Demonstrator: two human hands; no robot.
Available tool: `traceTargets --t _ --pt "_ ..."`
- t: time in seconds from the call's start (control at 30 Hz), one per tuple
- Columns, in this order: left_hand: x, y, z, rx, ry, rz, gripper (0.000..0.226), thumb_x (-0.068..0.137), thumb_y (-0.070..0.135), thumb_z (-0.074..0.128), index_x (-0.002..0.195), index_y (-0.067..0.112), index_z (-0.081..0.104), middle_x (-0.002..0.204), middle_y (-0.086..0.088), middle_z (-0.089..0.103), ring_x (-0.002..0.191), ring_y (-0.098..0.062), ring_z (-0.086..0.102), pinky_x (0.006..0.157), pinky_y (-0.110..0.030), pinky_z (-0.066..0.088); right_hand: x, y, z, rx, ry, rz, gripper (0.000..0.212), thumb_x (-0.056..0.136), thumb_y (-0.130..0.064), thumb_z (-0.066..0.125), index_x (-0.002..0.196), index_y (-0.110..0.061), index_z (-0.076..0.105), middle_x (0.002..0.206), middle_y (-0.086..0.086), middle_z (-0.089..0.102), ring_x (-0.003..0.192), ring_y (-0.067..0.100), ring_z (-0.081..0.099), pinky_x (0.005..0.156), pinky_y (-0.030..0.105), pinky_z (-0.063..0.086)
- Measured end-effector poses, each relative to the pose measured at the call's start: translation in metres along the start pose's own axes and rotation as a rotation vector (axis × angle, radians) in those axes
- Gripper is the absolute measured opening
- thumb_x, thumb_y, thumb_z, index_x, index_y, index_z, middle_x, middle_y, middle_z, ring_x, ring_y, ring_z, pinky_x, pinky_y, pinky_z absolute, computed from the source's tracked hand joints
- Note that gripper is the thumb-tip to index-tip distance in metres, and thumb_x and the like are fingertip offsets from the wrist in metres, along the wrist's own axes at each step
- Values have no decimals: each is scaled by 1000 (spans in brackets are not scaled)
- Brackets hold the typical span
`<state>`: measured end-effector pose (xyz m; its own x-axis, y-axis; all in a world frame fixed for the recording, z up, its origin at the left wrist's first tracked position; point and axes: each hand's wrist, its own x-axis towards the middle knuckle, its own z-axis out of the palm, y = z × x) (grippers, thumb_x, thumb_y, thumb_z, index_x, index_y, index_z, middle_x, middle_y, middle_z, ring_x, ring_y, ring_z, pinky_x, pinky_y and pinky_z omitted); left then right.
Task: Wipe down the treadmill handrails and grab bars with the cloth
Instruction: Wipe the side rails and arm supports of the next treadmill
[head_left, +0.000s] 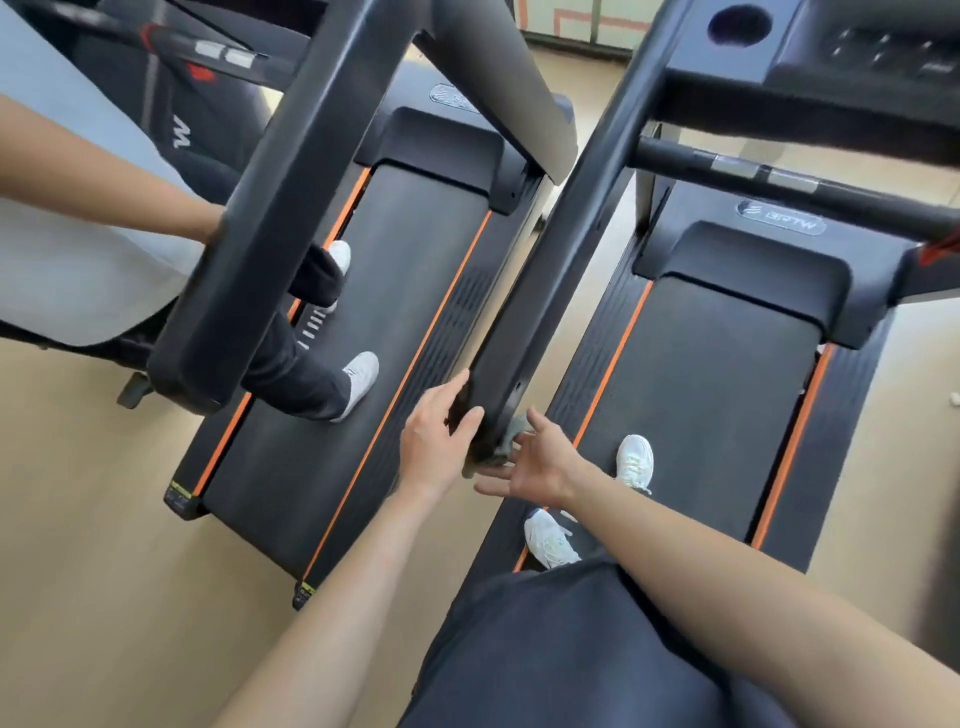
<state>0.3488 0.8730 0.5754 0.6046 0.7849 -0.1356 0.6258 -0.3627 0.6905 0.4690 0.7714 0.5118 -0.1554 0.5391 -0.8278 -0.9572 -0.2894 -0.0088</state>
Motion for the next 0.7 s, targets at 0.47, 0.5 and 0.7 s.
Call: traceTargets --t 0.47,0.5,0.7 --pt "8 38 1 104 54 -283 37 86 29 73 122 36 68 109 12 67 105 -12 65 91 -38 55 0 -126 -5 -50 -23 -151 72 94 -72 33 146 -22 36 136 6 54 124 45 55 109 62 35" --pt "11 42 -1 131 39 -316 36 84 30 72 119 38 67 109 14 67 105 -11 65 90 -38 55 0 -138 -7 -55 -24 -155 62 95 -71 32 139 -27 38 134 7 55 124 44 56 109 62 35" --pt "51 81 -3 411 -33 -462 32 81 48 63 108 31 61 104 12 69 97 -21 62 82 -34 47 -2 -194 -15 -90 -75 -141 79 93 -72 35 152 -19 35 142 13 57 120 47 60 108 62 38"
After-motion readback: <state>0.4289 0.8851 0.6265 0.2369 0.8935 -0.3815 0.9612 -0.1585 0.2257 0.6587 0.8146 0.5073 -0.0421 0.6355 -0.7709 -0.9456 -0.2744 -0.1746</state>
